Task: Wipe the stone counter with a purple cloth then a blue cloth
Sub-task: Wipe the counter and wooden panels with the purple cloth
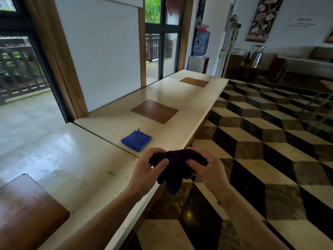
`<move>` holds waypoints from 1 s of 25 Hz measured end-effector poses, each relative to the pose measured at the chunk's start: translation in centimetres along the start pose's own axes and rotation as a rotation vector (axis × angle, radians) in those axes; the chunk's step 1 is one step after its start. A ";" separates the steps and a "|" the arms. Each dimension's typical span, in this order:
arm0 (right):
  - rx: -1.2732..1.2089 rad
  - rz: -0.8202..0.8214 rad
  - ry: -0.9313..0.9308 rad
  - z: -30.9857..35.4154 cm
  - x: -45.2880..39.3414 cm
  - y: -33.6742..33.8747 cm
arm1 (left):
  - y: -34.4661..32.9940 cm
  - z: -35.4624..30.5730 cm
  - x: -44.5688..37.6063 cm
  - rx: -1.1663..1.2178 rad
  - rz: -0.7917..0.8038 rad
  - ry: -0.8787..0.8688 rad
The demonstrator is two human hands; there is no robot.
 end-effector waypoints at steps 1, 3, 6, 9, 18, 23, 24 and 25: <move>0.000 0.005 0.003 -0.4 -1.5 -0.1 | 0.0 0.3 -1.4 -0.016 -0.006 -0.004; 0.011 0.029 0.012 -1.5 -5.2 -0.5 | 0.1 1.2 -4.5 -0.040 -0.018 0.010; 0.008 0.102 0.009 -4.0 -11.4 -1.6 | 0.4 3.8 -9.3 -0.058 -0.055 0.063; -0.004 0.190 0.010 -6.8 -18.4 -3.1 | 1.0 6.9 -14.3 -0.114 -0.158 0.126; 0.076 0.627 0.064 -13.4 -34.3 -8.3 | 0.4 13.4 -23.5 -0.221 -0.466 0.310; 0.159 0.895 0.234 -14.4 -35.7 -14.7 | 2.2 15.7 -22.0 -0.304 -0.655 0.368; 0.185 0.939 0.279 -14.7 -35.6 -15.7 | 2.3 16.4 -21.7 -0.336 -0.673 0.382; 0.224 0.976 0.322 -15.3 -35.4 -16.7 | 2.4 17.3 -21.4 -0.386 -0.684 0.398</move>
Point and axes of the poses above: each hand's wrist, its own x-axis away from the middle knuckle, its own y-axis out of the back of the hand, z = x × y, the point moved 10 cm from there along -x, towards the middle knuckle, and after that the axes turned 4 degrees about y, right-handed, at the moved point
